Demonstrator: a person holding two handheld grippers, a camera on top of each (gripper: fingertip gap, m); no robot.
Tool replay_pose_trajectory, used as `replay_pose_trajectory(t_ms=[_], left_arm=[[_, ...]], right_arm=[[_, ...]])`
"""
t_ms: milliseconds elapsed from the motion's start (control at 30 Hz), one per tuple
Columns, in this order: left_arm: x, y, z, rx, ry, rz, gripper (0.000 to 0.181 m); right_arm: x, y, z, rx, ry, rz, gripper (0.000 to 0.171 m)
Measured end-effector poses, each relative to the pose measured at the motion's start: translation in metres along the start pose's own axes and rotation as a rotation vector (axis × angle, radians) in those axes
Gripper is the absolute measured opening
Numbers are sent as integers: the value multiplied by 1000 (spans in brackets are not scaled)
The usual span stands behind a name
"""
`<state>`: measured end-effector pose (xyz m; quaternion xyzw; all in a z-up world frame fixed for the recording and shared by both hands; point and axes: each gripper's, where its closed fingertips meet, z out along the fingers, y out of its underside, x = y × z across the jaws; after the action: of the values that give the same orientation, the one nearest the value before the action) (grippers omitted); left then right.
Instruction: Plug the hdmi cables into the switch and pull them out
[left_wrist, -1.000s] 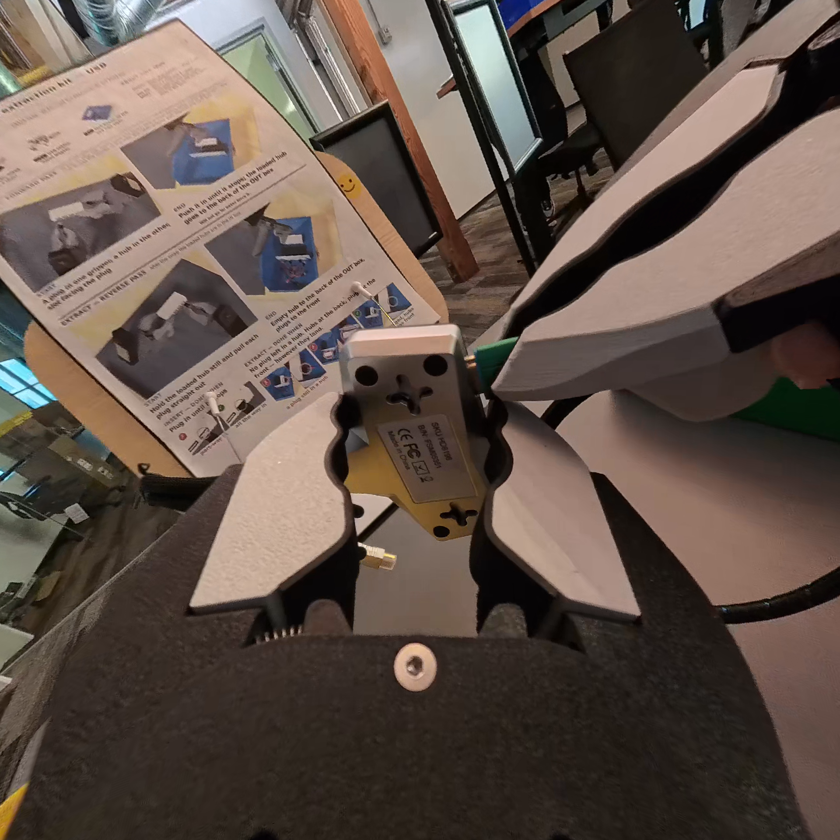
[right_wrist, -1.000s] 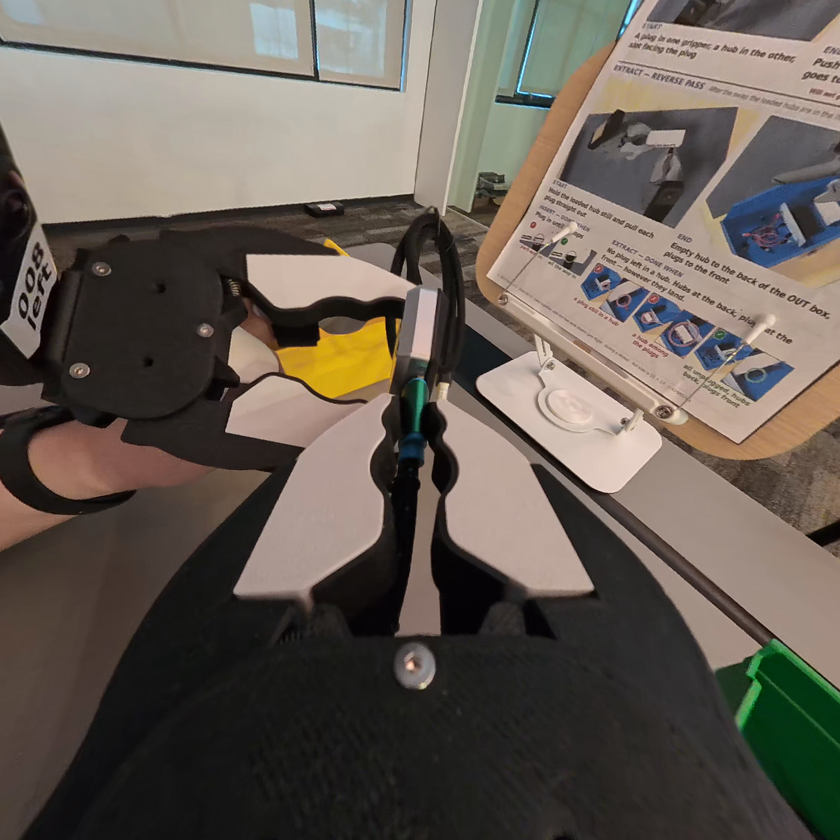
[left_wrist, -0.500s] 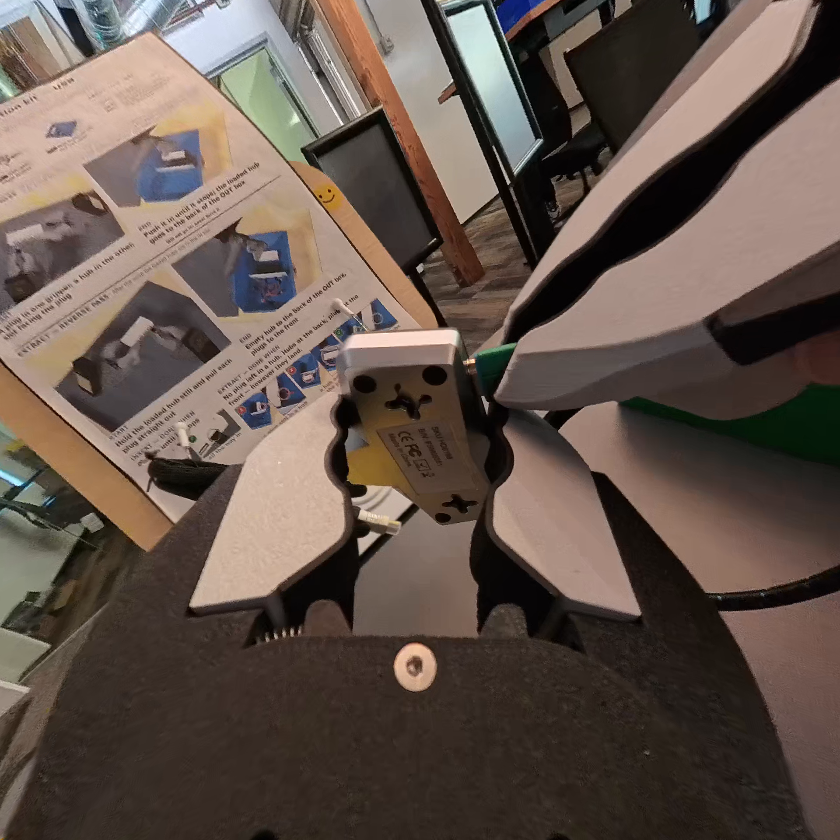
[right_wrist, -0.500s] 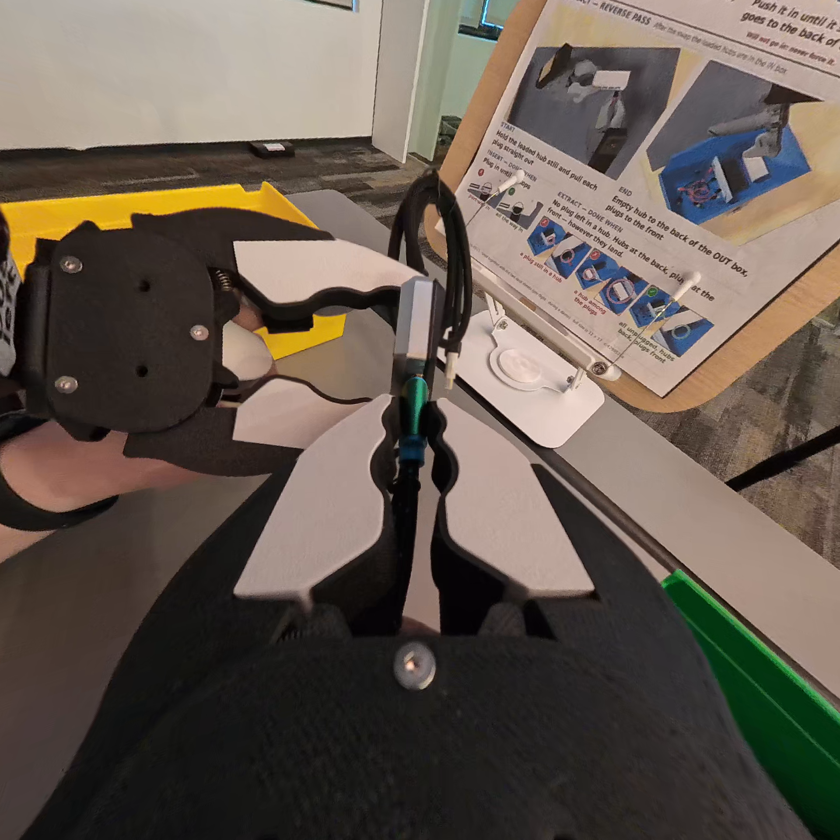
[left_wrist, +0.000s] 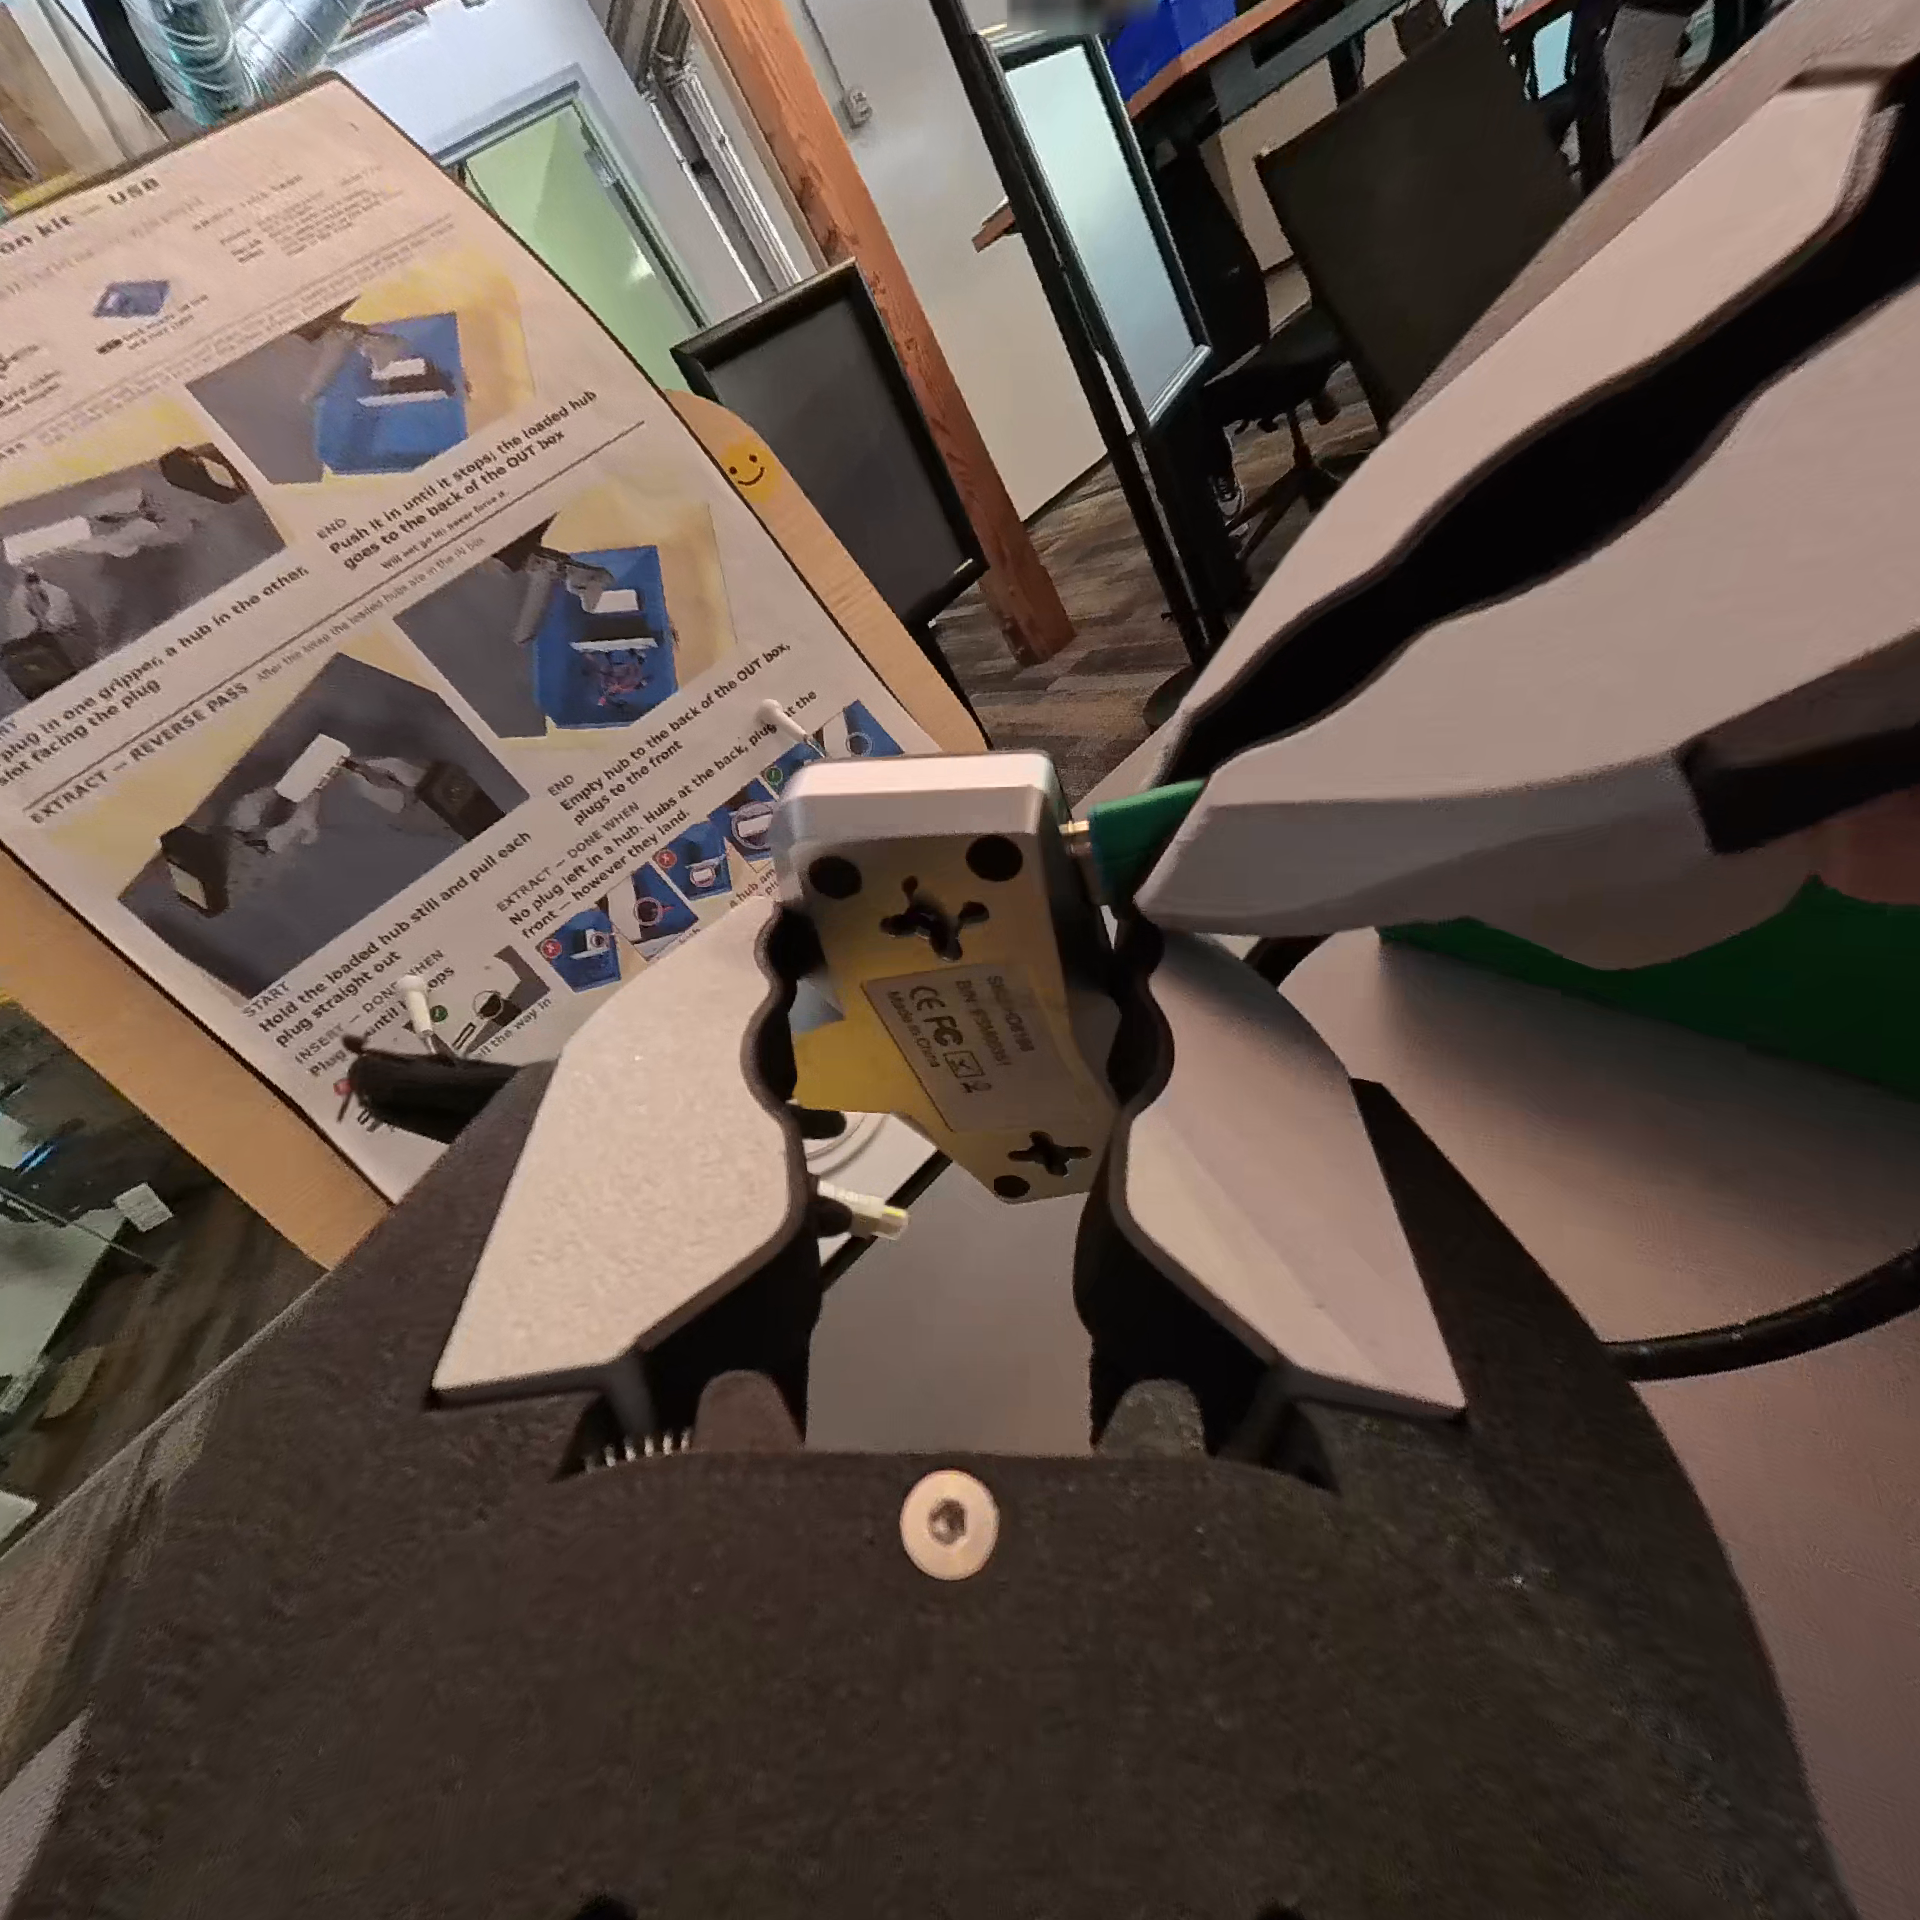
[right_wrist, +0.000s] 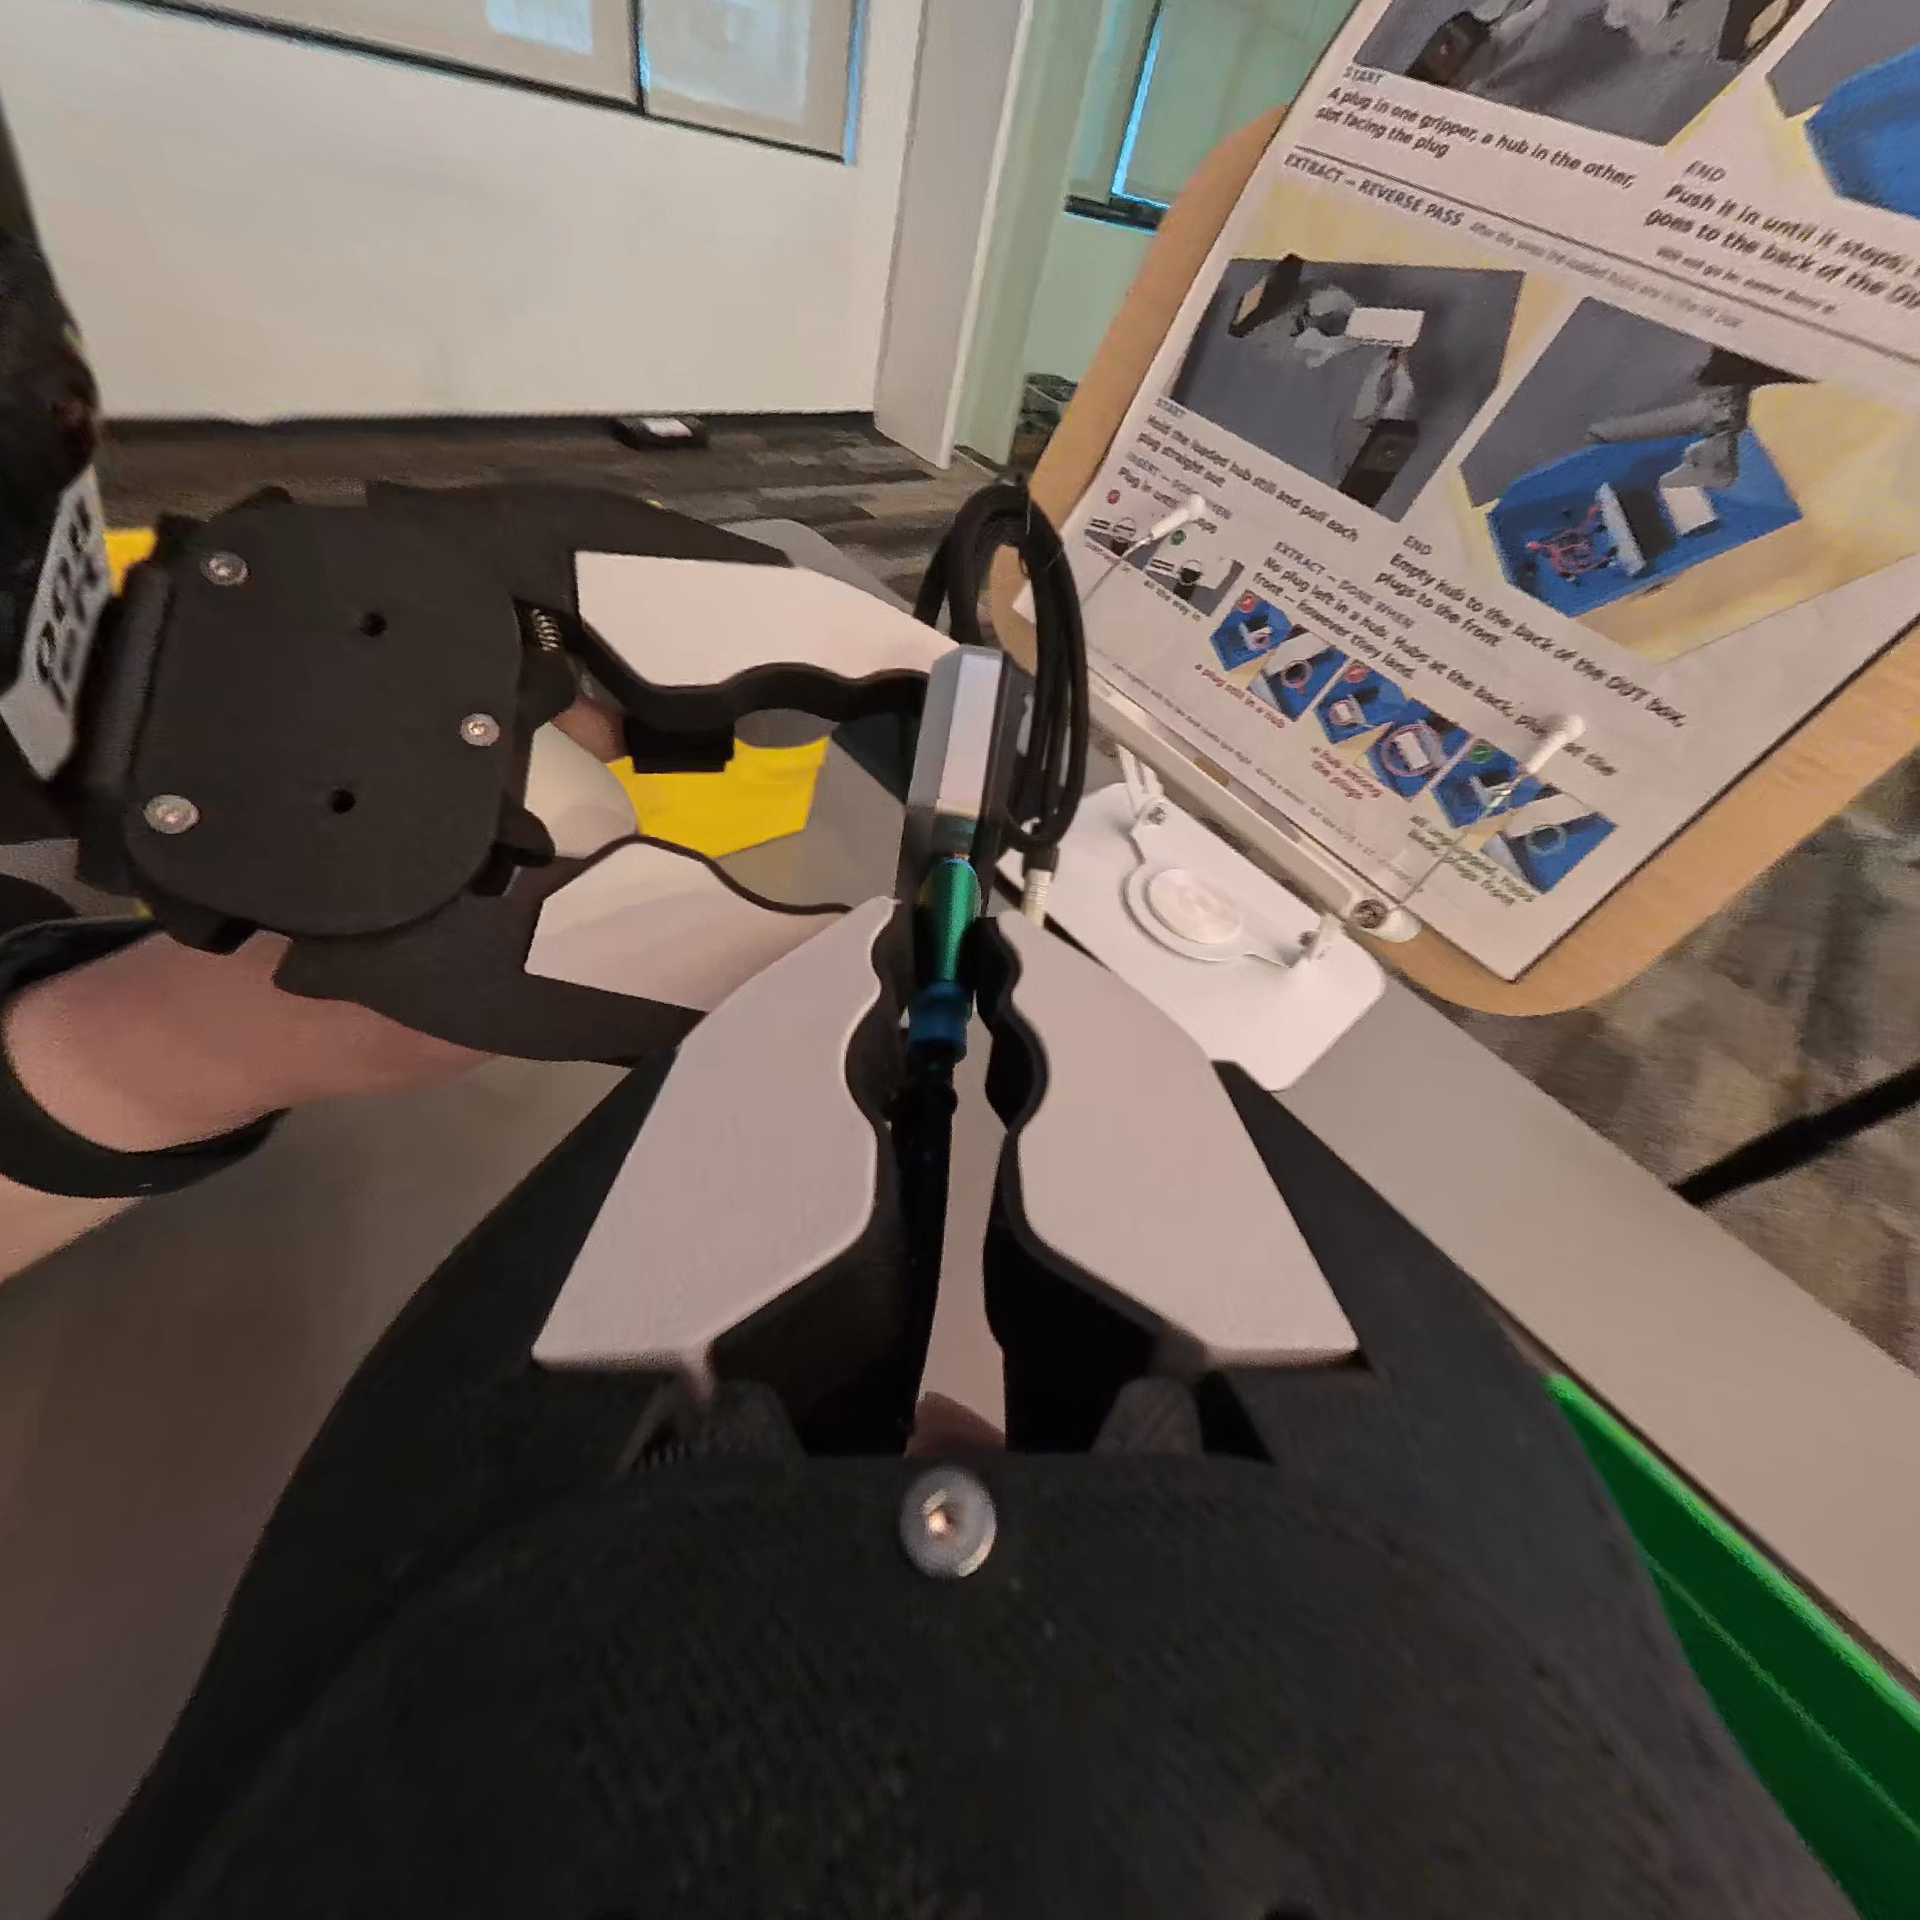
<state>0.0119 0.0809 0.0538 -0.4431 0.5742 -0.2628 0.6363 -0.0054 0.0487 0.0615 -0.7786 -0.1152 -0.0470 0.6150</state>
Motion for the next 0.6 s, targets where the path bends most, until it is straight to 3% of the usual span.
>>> replay_pose_trajectory(t_ms=[200, 400, 600], left_arm=[[-1, -6, -3, -16, -82, 150, 59], [-6, -6, -5, -5, -29, 18, 59], [-7, -9, -7, 7, -24, 5, 59]], right_arm=[[2, 2, -5, -19, -77, 38, 11], [-2, -8, -2, 32, 49, -72, 11], [-3, -12, -4, 63, 41, -57, 11]])
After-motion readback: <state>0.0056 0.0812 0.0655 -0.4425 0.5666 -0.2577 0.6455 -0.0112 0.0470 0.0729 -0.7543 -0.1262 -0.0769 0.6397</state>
